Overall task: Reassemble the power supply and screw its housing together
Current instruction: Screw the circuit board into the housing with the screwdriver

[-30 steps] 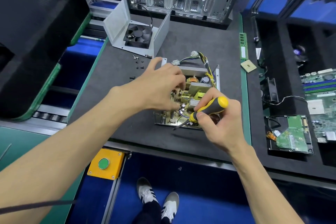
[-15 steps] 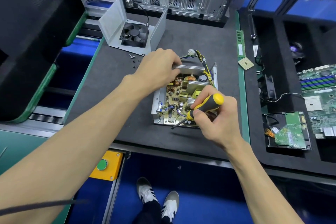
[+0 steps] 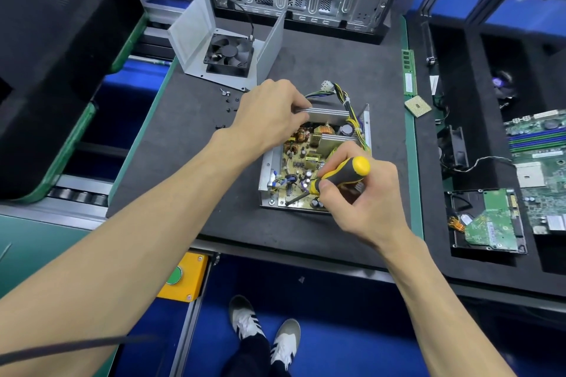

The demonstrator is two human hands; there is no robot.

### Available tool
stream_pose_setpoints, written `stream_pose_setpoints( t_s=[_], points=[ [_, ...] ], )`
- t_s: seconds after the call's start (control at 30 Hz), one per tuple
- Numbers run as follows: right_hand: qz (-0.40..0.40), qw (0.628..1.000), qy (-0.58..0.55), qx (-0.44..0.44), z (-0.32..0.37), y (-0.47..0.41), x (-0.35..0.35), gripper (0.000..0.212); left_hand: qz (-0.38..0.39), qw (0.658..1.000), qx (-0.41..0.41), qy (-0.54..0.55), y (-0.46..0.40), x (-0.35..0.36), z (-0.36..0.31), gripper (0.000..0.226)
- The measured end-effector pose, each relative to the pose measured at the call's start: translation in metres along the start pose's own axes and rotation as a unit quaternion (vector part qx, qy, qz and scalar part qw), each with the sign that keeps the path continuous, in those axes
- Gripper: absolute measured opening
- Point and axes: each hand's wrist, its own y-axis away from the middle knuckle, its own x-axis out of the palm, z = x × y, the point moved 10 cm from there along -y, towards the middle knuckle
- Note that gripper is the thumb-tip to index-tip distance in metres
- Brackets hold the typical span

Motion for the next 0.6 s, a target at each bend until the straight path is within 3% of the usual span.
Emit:
stream_pose_setpoints(
  t_s=[0.6],
  points=[
    [0.024, 1.000, 0.019, 0.001, -0.0025, -0.0030, 0.0033, 0.016, -0.004, 1.000, -0.011, -0.001, 0.0000, 0.0010, 0.0042, 0.017]
  ],
)
